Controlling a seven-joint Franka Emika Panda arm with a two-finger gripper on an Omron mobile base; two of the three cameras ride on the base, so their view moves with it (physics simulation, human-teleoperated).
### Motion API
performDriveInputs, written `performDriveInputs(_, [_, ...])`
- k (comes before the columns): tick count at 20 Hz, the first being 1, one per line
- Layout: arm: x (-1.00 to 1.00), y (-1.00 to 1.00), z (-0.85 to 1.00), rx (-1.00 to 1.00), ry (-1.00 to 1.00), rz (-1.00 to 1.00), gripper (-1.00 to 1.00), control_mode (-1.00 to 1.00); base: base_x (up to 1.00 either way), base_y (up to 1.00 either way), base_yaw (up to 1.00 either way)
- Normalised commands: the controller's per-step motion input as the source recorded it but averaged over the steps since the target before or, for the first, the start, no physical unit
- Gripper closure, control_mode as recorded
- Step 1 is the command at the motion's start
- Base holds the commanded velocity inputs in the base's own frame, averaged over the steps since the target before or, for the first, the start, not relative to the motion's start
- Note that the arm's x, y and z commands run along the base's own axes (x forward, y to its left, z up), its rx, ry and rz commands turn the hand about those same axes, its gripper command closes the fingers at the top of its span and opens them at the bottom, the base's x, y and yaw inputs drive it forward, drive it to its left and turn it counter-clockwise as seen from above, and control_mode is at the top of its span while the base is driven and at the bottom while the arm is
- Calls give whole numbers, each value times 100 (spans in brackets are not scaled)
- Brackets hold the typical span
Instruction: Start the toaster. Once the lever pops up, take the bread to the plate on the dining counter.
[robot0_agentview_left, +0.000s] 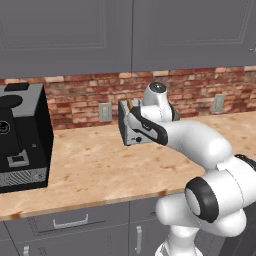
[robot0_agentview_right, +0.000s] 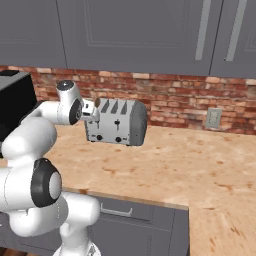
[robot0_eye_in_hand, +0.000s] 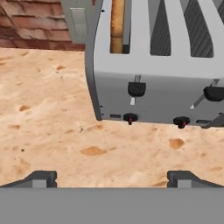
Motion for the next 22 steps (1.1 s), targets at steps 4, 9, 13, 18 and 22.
performDriveInputs(4, [19, 0, -1, 0, 0, 0, -100, -100, 0, 0, 0])
performDriveInputs(9, [25, 2, -7, 0, 0, 0, -100, -100, 0, 0, 0])
performDriveInputs(13, [19, 8, -19, 0, 0, 0, -100, -100, 0, 0, 0])
performDriveInputs(18, [21, 4, -6, 0, 0, 0, -100, -100, 0, 0, 0])
performDriveInputs(22, [16, 0, -4, 0, 0, 0, -100, -100, 0, 0, 0])
